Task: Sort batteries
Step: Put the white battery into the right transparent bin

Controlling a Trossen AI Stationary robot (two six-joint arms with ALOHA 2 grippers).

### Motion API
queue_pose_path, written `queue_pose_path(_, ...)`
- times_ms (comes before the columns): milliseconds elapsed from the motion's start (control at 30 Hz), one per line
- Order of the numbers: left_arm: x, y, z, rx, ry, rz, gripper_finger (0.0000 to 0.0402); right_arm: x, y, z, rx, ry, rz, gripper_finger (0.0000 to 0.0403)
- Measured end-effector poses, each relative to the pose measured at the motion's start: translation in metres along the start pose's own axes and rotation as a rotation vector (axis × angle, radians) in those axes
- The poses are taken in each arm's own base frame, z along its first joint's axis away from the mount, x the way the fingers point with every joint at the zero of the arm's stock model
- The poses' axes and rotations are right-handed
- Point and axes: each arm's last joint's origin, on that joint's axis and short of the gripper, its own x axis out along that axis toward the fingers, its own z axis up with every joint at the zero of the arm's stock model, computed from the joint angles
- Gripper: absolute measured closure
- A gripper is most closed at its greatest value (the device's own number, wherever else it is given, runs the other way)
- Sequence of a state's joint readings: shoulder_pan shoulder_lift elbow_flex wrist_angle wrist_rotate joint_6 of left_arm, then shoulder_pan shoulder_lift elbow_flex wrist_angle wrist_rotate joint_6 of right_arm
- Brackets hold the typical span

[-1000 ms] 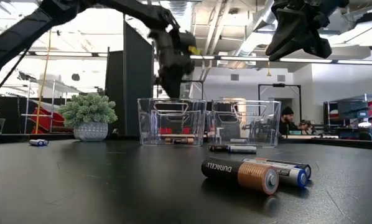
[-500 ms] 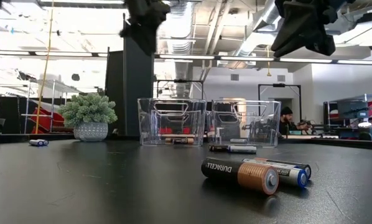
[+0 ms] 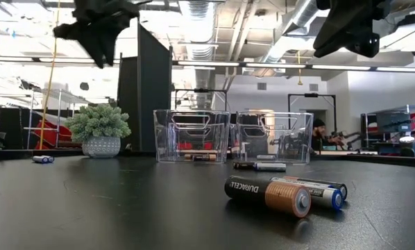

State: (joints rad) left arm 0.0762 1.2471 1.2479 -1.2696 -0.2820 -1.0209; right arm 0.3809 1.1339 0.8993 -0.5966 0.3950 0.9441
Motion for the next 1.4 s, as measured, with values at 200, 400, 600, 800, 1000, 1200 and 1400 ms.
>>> queue_pose_path(200,0.025,0.009,-0.022,0.298,0.078,0.063,0.029,0.0,0.0,0.0,-0.01,-0.001,0.0,0.0321)
queue_pose_path(400,0.049,0.015,-0.029,0.516,0.155,0.066,0.029,0.0,0.0,0.0,-0.01,-0.001,0.001,0.0321)
queue_pose_path(600,0.064,0.031,-0.021,0.524,0.295,0.006,0.029,0.0,0.0,0.001,-0.007,-0.003,0.002,0.0321)
queue_pose_path(800,0.068,0.042,-0.008,0.635,0.298,-0.015,0.029,0.002,-0.003,0.005,0.046,-0.015,-0.01,0.0321)
queue_pose_path(1000,0.087,0.044,-0.003,0.779,0.422,0.024,0.029,0.004,-0.006,0.01,0.092,-0.029,-0.024,0.0321)
queue_pose_path(1200,0.125,0.036,-0.005,0.946,0.639,0.077,0.029,0.005,-0.006,0.012,0.105,-0.041,-0.016,0.0321)
queue_pose_path(1400,0.157,0.031,-0.009,1.038,0.765,0.161,0.029,0.005,-0.006,0.012,0.109,-0.043,-0.014,0.0321)
